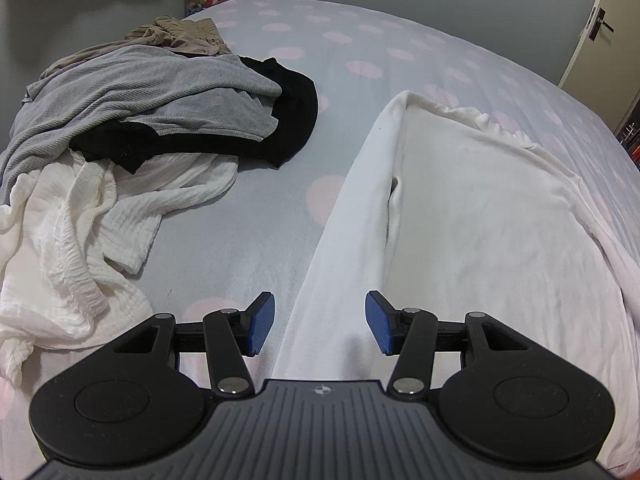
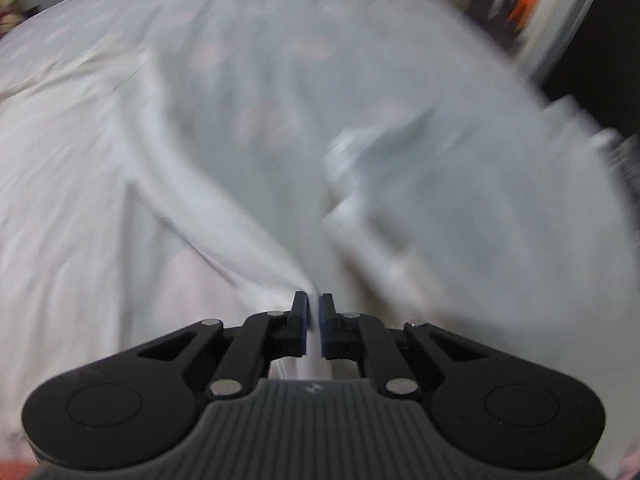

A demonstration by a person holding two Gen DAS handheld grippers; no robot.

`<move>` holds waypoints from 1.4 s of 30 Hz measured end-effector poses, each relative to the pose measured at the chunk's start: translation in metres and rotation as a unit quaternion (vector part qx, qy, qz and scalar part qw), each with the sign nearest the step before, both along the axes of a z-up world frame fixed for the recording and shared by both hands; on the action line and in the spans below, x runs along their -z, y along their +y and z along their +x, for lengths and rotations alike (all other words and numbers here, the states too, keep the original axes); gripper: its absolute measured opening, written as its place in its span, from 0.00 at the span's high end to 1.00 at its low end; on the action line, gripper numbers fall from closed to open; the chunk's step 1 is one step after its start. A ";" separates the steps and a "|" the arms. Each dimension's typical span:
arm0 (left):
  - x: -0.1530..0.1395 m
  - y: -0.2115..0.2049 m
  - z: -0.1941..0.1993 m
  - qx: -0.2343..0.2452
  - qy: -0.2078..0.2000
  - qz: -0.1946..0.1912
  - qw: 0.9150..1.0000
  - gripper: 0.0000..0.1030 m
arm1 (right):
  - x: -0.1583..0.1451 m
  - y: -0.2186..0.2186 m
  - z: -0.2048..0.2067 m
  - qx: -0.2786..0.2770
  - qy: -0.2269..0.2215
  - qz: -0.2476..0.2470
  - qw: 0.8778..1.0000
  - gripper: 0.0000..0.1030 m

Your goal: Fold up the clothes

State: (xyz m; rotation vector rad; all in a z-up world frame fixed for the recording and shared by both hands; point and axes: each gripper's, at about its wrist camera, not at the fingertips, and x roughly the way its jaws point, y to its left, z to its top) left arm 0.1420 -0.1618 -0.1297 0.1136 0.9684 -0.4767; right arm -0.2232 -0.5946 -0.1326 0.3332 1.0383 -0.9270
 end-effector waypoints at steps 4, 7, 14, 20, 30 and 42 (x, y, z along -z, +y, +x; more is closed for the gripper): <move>0.001 0.000 0.001 -0.001 0.005 0.002 1.000 0.53 | -0.021 -0.016 0.000 0.031 -0.018 -0.038 0.999 0.93; 0.005 0.002 0.005 -0.004 0.017 0.001 1.000 0.53 | -0.019 -0.020 0.003 0.033 -0.024 -0.024 0.999 0.92; 0.015 0.015 0.016 -0.031 0.073 -0.037 0.996 0.53 | -0.019 0.015 0.019 -0.001 -0.083 -0.001 0.997 0.64; 0.025 0.022 0.022 -0.055 0.112 -0.054 0.991 0.53 | -0.023 0.067 0.036 -0.056 -0.152 0.020 0.987 0.63; 0.049 0.027 0.030 -0.096 0.169 -0.002 0.981 0.53 | -0.007 0.103 0.054 -0.120 -0.152 -0.004 0.981 0.49; 0.047 0.005 0.014 -0.045 0.130 0.023 0.990 0.96 | -0.001 0.111 0.059 -0.120 -0.119 -0.028 0.985 0.49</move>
